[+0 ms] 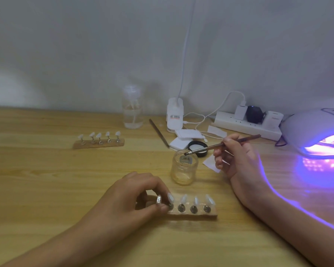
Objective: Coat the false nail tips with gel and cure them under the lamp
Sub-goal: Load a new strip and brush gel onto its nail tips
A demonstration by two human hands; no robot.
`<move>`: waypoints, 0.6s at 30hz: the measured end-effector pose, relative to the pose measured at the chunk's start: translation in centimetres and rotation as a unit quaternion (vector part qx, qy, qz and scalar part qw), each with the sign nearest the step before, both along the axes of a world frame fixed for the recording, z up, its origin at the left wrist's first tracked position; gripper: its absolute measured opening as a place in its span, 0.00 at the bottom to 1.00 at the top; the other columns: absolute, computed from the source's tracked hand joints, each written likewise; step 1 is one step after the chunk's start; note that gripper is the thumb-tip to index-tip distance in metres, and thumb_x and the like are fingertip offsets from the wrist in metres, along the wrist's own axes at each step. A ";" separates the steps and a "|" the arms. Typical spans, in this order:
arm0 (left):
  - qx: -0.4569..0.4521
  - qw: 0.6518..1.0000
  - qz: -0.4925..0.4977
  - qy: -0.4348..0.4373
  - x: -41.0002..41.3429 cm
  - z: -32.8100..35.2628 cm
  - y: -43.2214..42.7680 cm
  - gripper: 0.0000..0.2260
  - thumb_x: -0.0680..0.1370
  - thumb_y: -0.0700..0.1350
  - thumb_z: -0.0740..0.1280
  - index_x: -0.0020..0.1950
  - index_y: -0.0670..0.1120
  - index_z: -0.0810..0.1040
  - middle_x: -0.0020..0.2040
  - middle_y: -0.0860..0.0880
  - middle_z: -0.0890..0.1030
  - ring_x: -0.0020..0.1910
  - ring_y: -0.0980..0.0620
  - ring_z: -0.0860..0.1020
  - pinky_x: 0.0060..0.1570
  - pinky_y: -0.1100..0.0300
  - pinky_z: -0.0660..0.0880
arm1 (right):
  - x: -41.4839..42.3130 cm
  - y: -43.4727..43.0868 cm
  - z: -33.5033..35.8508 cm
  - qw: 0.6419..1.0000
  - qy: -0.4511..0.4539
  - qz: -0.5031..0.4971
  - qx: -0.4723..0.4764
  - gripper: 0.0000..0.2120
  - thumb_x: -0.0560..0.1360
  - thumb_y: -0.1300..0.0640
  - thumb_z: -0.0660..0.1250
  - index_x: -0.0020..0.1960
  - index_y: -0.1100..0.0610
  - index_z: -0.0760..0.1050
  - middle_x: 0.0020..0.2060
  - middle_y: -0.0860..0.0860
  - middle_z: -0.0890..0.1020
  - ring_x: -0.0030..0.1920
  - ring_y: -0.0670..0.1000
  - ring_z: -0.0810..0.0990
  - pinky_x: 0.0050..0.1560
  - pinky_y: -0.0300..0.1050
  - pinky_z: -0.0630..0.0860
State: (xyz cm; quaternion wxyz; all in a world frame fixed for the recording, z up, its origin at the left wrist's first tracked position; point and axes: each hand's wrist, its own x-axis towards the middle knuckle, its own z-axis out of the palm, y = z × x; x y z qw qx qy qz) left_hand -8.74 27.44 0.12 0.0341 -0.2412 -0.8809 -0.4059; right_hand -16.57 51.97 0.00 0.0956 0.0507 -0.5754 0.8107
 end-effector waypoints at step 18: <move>0.020 0.998 -0.042 0.038 -0.2 0.2 0.2 0.05 0.71 0.55 0.68 0.42 0.55 0.79 0.44 0.57 0.79 0.47 0.55 0.78 0.44 0.60 0.75 | 0.8 -1.4 1.2 0.942 0.198 0.063 0.265 0.05 0.80 0.58 0.62 0.45 0.57 0.71 0.31 0.52 0.77 0.28 0.55 0.74 0.27 0.46 0.73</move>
